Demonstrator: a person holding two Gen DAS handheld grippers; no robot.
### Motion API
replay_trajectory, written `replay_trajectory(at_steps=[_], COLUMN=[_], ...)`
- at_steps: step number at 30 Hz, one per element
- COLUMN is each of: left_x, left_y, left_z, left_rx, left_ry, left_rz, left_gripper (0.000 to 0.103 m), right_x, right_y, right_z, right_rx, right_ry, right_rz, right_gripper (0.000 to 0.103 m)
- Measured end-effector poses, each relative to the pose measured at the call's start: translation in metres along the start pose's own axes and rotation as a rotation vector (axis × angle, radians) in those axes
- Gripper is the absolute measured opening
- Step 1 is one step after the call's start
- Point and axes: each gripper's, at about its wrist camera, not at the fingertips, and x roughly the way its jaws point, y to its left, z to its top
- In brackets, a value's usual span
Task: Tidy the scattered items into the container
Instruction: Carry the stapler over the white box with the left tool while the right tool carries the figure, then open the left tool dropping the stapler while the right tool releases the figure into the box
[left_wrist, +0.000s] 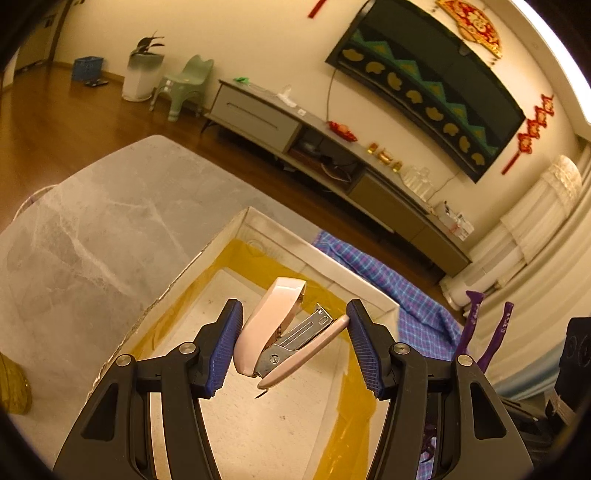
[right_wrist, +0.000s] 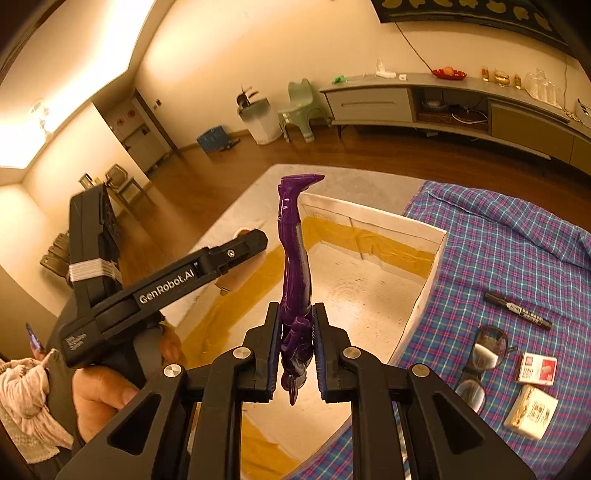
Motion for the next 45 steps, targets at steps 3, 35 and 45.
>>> replay_trajectory(at_steps=[3, 35, 45], left_x=[0.012, 0.093, 0.087], left_y=[0.001, 0.011, 0.026], left_z=[0.003, -0.005, -0.003], left_rx=[-0.013, -0.009, -0.073], left_ry=[0.018, 0.242, 0.243], left_rz=[0.015, 0.164, 0.178], left_gripper=[0.06, 0.061, 0.062], right_x=[0.016, 0.132, 0.132], right_y=[-0.003, -0.02, -0.022], right_z=[0.005, 0.021, 0.024], right_rx=[-0.017, -0.148, -0.122], right_ry=[0.037, 0.415, 0.417], right_rz=[-0.02, -0.243, -0.273], right_gripper=[0.017, 0.018, 0.02])
